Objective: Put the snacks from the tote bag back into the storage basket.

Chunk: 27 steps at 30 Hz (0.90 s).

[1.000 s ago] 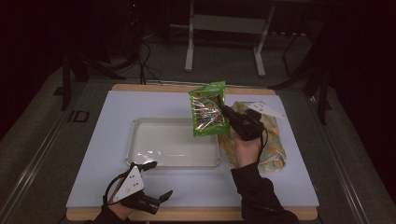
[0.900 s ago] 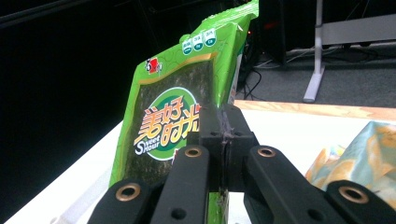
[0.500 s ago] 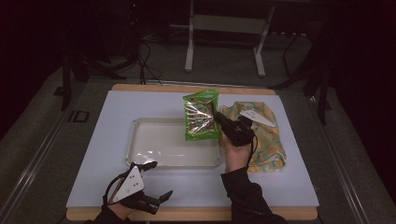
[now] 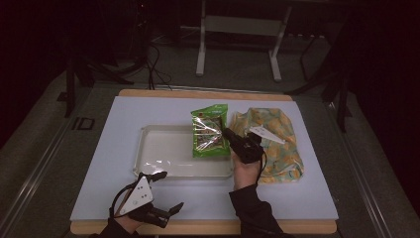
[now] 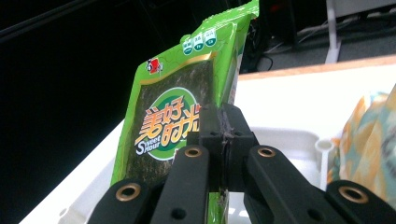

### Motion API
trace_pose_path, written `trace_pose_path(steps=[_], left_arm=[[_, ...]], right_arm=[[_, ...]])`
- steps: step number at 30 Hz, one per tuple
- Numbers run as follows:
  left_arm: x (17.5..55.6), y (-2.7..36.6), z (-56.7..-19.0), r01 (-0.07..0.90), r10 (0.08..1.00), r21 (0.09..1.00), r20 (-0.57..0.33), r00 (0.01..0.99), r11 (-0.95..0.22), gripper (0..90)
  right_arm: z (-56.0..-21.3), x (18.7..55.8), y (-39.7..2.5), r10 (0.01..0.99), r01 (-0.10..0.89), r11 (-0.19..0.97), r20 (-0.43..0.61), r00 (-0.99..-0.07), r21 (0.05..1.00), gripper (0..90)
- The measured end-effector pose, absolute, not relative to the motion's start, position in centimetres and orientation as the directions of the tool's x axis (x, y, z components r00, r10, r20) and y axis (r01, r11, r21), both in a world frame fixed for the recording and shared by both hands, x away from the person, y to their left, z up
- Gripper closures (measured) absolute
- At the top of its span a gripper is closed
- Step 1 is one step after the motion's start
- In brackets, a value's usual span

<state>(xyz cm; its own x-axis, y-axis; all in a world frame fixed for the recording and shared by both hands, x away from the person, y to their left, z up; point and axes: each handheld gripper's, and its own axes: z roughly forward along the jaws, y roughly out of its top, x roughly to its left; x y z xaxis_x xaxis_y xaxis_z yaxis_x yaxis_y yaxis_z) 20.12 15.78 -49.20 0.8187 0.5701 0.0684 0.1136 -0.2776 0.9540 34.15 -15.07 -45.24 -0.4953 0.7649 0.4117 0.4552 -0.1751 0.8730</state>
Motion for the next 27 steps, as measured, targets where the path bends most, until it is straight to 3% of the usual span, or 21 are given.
trace_pose_path(steps=[6,27], left_arm=[[20.2,15.8,-49.2,0.112,0.568,0.954,0.069,0.82,-0.278,0.4],[20.2,15.7,-49.2,0.109,0.565,0.955,0.07,0.822,-0.277,0.4]], right_arm=[[-47.2,33.9,-14.9,0.749,0.479,-0.2,0.449,-0.488,0.855,89.1],[-50.9,32.6,-13.7,0.803,0.521,-0.175,0.427,-0.416,0.836,89.1]])
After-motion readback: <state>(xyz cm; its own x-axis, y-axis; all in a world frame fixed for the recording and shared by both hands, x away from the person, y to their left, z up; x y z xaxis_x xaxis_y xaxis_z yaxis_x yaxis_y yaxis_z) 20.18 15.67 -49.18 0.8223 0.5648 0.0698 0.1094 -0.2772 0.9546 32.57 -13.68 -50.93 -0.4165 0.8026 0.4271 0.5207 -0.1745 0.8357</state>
